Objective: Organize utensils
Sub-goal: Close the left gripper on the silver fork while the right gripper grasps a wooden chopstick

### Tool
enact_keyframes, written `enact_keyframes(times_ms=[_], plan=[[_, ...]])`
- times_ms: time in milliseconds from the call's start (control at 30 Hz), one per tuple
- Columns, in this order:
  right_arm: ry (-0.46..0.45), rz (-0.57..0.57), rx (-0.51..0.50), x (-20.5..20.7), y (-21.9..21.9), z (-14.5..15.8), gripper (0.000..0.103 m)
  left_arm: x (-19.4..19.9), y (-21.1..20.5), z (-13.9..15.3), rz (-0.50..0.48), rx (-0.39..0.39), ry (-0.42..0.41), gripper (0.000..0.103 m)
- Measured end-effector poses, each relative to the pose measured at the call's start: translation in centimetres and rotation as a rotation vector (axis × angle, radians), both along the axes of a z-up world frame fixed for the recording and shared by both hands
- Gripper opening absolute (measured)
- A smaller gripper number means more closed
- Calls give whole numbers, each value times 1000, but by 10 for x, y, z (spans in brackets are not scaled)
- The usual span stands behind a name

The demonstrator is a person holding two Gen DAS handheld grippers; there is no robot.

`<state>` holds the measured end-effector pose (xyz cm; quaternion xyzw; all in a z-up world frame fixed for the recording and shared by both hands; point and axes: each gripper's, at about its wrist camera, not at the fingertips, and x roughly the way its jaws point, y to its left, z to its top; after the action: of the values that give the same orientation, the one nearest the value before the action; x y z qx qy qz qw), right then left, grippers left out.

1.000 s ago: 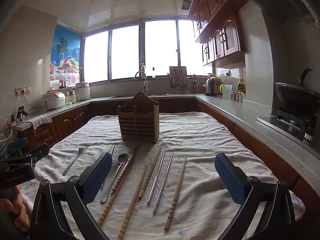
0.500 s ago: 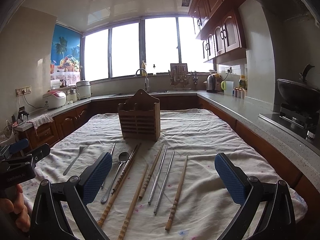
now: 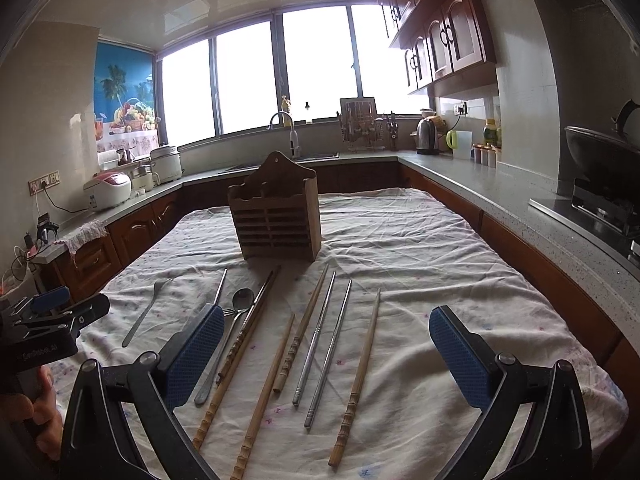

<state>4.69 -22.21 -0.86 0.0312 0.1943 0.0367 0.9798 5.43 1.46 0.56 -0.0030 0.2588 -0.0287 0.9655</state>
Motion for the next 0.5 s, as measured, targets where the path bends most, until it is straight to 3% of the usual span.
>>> enact_keyframes(times_ms=[500], plan=[[155,-13,67,54,-27,-2,103,65,-15,-3,-122,35,152,103]])
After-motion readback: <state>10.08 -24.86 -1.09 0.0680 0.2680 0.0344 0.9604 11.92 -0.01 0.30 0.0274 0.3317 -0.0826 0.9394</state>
